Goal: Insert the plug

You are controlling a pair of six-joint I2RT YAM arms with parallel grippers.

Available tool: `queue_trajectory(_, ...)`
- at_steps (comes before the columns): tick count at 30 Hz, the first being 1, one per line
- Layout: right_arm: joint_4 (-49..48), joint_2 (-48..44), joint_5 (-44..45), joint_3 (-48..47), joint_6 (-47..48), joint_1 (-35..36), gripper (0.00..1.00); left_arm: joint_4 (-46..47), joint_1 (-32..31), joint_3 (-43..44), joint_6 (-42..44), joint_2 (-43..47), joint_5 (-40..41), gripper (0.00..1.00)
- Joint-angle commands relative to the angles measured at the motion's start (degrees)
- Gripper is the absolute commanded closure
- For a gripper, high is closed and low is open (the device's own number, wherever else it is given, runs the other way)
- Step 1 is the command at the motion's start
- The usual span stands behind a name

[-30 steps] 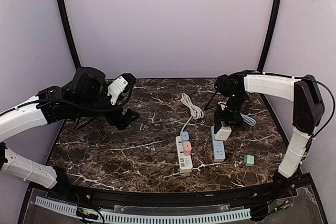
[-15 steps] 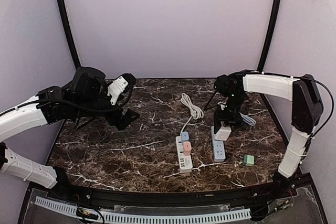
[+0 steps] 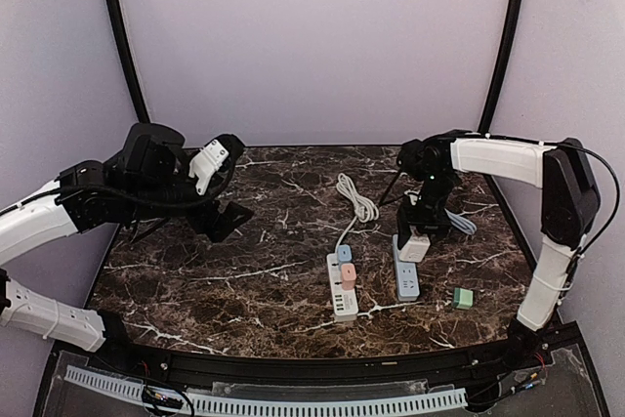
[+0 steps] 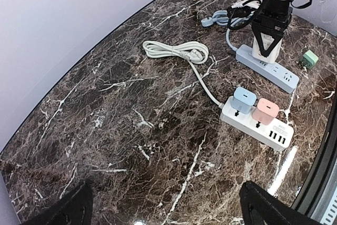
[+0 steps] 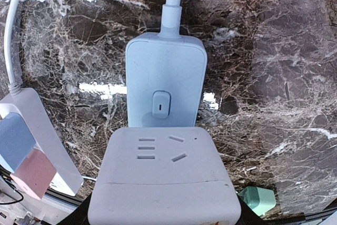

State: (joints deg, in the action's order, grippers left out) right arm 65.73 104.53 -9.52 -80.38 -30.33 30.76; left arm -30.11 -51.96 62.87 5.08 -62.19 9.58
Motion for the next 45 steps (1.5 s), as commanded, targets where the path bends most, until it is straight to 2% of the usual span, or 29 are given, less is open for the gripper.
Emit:
queue_trajectory(1,-2.02,-1.32,-0.85,3.49,1.23,0.96,1.0,-2.92,0.11,4.15,-4.15,-0.37,2.31,0.01)
queue_trajectory(6,-2.73,-3.09,-0.75,5.85,1.33,1.1,1.0,-9.97,0.17,8.89,-11.36,-1.52,1.79,0.01)
queue_trajectory(12,-1.73,-4.14,1.58,6.42,1.73,1.21,1.0,-12.47,0.13,6.33,-16.63,2.67,3.96,0.02)
queue_trajectory(18,-0.98,-3.74,3.74,6.36,0.32,1.87,1.0,-14.26,0.13,5.68,-16.0,6.85,5.29,0.02)
queue_trajectory(34,3.31,-1.74,10.5,5.08,-7.05,3.78,1.0,-22.03,0.15,3.15,-15.58,18.57,-0.06,0.01)
queue_trajectory(45,4.62,1.2,9.73,1.52,-7.1,5.47,1.0,-22.68,0.13,3.28,-16.48,18.3,4.24,0.01)
